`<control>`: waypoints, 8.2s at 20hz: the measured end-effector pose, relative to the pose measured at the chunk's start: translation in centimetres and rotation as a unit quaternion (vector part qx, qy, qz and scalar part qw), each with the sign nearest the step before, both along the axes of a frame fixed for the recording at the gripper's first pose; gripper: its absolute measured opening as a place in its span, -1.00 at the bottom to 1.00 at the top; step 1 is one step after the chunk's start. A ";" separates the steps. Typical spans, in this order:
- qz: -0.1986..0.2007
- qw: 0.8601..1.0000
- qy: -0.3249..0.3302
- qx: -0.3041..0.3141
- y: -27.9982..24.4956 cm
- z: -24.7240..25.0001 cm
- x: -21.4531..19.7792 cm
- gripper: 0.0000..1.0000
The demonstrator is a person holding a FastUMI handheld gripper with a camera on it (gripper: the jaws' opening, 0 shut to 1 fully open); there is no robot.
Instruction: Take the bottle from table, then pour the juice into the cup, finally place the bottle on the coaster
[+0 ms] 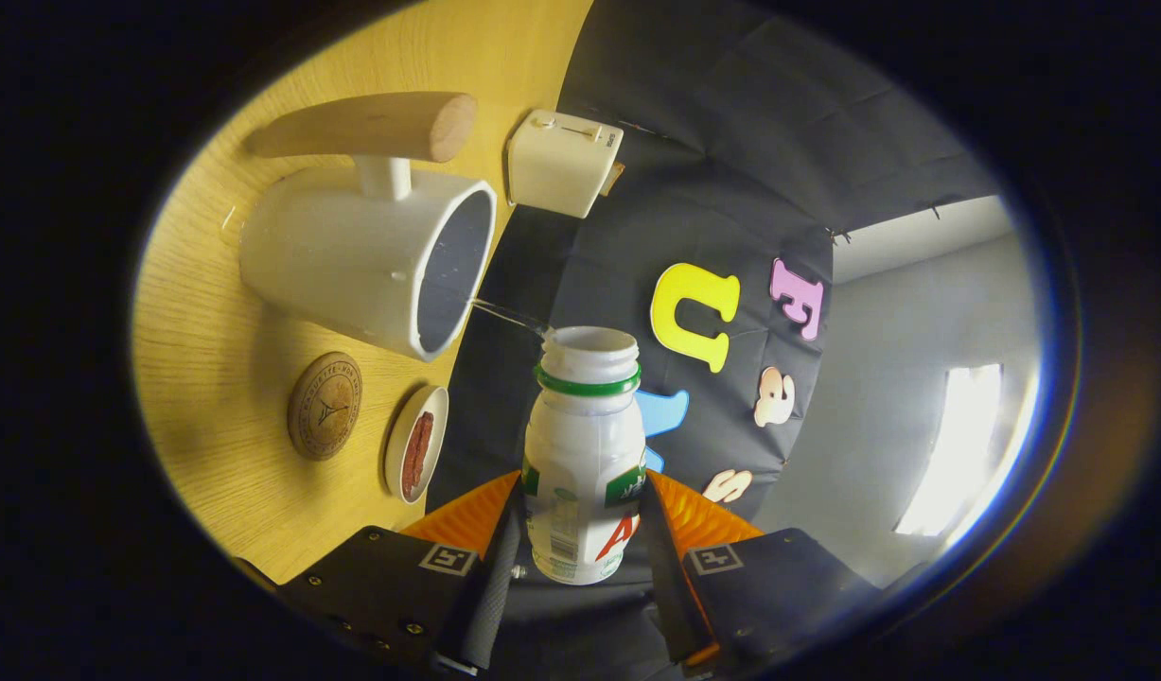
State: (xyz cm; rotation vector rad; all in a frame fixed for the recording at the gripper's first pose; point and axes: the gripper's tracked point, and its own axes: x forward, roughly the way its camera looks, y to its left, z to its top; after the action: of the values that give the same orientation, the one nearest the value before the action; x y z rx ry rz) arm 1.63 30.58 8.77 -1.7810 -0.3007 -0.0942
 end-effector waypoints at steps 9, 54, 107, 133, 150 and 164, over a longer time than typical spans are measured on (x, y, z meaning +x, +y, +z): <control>-0.003 1.000 0.002 -0.010 0.0 0.0 0.2 0.33; 0.010 0.990 -0.038 -0.132 2.5 0.9 0.4 0.32; 0.015 0.970 -0.060 -0.234 2.2 -1.0 0.4 0.32; 0.081 0.935 0.215 0.269 1.0 -3.9 0.7 0.33; 0.136 0.722 0.315 0.601 0.5 -6.1 3.8 0.33; 0.105 0.624 0.350 0.690 0.2 -7.5 5.6 0.33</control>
State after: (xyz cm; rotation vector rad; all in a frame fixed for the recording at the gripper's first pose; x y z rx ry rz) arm 7.28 30.81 1.31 -0.1153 0.1653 0.4454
